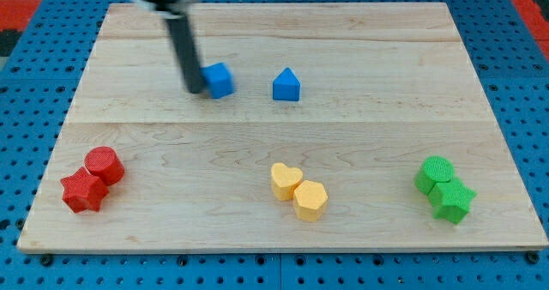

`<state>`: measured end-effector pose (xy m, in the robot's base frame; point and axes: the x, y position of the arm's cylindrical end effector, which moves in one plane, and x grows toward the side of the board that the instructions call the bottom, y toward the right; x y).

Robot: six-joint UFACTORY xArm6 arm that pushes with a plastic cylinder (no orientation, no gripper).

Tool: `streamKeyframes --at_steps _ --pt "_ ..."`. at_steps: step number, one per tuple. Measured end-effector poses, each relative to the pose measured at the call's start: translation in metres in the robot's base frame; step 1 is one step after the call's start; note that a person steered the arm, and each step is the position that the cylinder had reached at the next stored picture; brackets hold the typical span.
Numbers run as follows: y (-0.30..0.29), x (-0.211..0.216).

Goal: Push the red blocks slightly to the upwards

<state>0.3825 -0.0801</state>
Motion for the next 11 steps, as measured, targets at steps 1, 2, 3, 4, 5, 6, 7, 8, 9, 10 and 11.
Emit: streamKeyframes --at_steps 1,2,3,4,5,6,7,8,9,10,11 --pt "-0.059 0.043" --pt "-0.009 0.121" --pt "-0.032 0.158" --pt "-0.066 0.228" --pt "-0.135 0.234" --pt "-0.155 0.201" --pt "-0.157 0.199" --pt "-0.154 0.176" --pt "-0.14 0.161" --pt "-0.144 0.178" --pt "-0.194 0.198"
